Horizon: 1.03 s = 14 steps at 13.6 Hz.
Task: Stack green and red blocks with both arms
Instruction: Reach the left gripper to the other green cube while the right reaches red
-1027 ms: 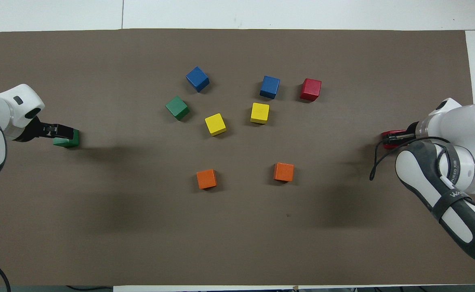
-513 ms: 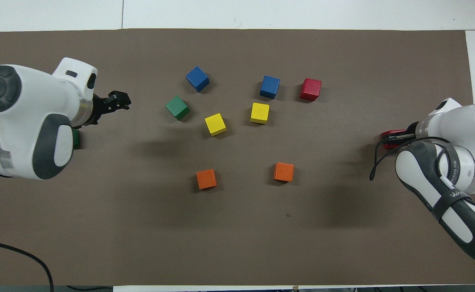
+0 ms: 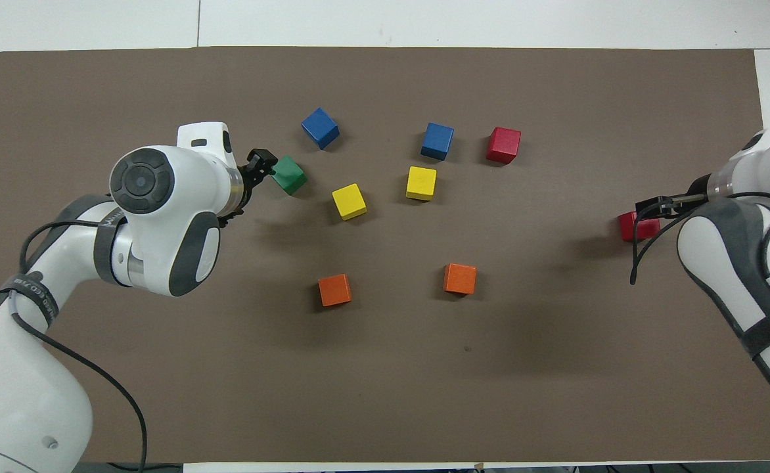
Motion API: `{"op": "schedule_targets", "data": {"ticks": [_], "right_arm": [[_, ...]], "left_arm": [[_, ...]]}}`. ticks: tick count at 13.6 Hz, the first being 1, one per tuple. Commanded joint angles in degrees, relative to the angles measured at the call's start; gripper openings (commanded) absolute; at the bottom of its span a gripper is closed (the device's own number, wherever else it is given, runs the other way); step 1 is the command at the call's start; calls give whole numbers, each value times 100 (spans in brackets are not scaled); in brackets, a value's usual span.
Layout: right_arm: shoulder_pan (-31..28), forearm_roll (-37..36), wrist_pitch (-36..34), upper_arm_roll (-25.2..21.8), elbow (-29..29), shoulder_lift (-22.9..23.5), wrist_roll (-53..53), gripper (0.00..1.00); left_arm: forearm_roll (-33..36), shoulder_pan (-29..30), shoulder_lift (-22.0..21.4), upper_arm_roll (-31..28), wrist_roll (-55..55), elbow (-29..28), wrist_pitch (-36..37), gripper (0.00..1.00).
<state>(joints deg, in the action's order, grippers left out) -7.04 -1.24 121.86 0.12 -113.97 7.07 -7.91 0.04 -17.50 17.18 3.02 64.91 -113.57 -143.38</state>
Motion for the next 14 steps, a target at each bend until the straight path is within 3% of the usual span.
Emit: {"op": "schedule_targets", "data": {"ticks": [1,6,11,14], "right_arm": [[236,10,-627,84,953,302,586,100],[1238,-280,-840,84,1930,865,2265,100],[1671,-280,-357,84,2318,1673,3172,100],[1794,-254,-285,84,2966,2253,3314,100]], "left_arm": [[58,-122,452,-100,162,562,20,100],[75,-122,724,-82,74,1625,1645,100],[5,-297,1103,-91,109,2101,1830,100],[-118,-403,1287,-91,127,2400,2111,100]]}}
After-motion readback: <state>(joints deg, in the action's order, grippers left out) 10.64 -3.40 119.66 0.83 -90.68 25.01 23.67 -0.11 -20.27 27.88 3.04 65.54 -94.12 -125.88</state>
